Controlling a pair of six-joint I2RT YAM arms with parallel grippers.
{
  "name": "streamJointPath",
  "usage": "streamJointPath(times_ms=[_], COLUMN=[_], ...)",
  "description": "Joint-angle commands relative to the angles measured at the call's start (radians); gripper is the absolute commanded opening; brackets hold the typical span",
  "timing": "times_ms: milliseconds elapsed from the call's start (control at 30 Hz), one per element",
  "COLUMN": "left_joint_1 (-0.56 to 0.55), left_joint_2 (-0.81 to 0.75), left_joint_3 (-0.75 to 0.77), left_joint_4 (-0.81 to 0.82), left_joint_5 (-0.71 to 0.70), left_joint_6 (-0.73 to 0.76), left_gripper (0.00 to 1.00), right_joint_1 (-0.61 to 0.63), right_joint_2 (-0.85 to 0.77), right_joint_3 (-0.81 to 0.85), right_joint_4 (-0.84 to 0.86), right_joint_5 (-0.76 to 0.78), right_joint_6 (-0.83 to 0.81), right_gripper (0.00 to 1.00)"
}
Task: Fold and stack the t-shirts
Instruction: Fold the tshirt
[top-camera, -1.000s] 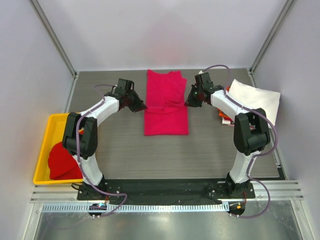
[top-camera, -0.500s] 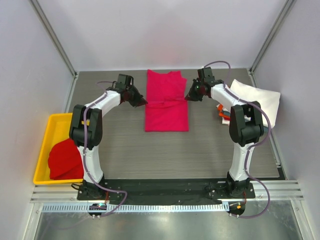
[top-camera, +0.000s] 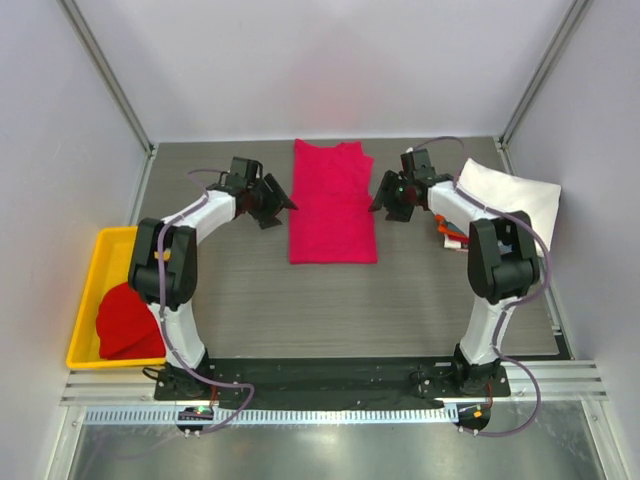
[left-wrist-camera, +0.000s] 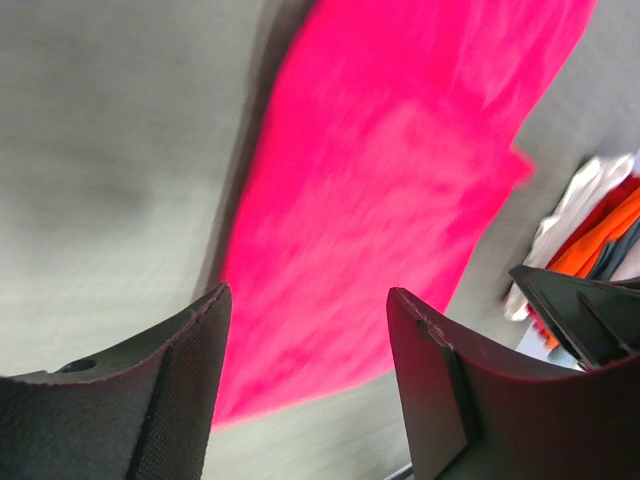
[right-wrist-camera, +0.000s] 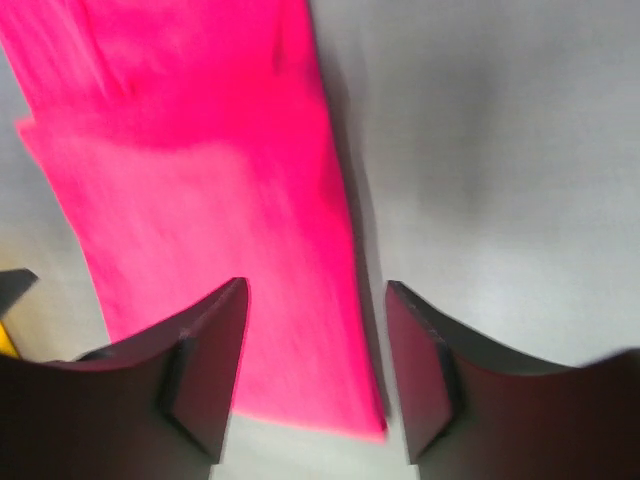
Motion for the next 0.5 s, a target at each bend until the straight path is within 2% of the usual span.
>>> streamJointPath(times_ms=[0, 133, 267, 467], left_joint_1=[-0.015, -0.055, -0.075, -0.098], left_joint_2=[-0.163, -0.263, -0.315, -0.294], left_joint_3=[-0.113, -0.303, -0.403, -0.454], left_joint_4=[0.035, 0.074, 0.119, 0.146], left_joint_5=[-0.017, -0.023, -0.026, -0.026], left_joint_6=[0.042, 0.029, 0.004, -0.001], left_gripper=[0.64, 0.59, 0.54, 0.5], right_joint_1=[-0.004, -0.004, 0.001, 0.014], right_joint_2=[-0.197, -0.284, -0.317, -0.319], right_joint_3=[-0.14, -0.35, -0.456, -0.533], right_joint_4=[0.056, 0.122, 0.173, 0.208], right_joint_5=[-0.032, -0.082, -0.147, -0.161], right_joint_6=[-0.008, 0.01, 0.033, 0.038], right_gripper=[0.6, 0.5, 0.43, 0.46])
